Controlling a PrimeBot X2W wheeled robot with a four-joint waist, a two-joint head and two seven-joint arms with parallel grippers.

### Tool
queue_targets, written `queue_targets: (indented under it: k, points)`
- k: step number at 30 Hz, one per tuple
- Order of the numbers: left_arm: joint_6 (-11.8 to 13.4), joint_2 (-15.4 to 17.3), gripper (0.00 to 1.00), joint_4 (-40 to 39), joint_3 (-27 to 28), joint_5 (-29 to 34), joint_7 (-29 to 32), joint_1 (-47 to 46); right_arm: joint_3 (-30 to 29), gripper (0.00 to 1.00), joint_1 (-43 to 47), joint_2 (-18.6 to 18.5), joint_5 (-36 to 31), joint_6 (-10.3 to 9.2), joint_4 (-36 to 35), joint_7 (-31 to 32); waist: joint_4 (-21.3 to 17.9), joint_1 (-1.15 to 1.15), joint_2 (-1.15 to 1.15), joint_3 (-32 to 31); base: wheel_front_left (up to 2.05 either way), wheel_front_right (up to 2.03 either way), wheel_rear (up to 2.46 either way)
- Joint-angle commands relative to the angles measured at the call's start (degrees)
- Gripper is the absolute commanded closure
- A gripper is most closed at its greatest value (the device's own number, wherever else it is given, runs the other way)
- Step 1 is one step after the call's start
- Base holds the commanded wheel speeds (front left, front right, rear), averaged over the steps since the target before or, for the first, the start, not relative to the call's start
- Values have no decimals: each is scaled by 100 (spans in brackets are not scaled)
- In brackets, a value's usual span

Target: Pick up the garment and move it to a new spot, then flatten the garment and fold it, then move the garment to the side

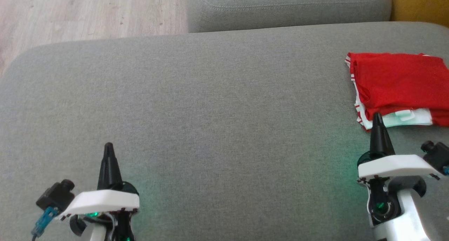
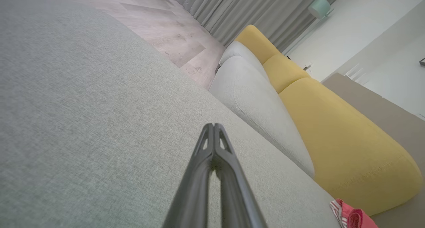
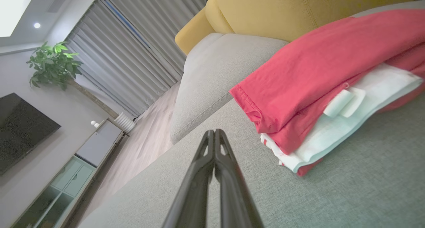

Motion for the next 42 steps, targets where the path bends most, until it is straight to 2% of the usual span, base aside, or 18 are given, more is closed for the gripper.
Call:
queue_targets:
  k: [1,42]
  points:
    - [-32,42,100,-223,171,-157,39,-177,9,100,-72,-16,196,-2,-235,56,-3,0,0,-8,0,0,0]
    - [-112,61,100,-308,629,-2380,729,-120,-220,100,196,-24,2724,-4,-591,736,-83,0,0,-201,0,0,0]
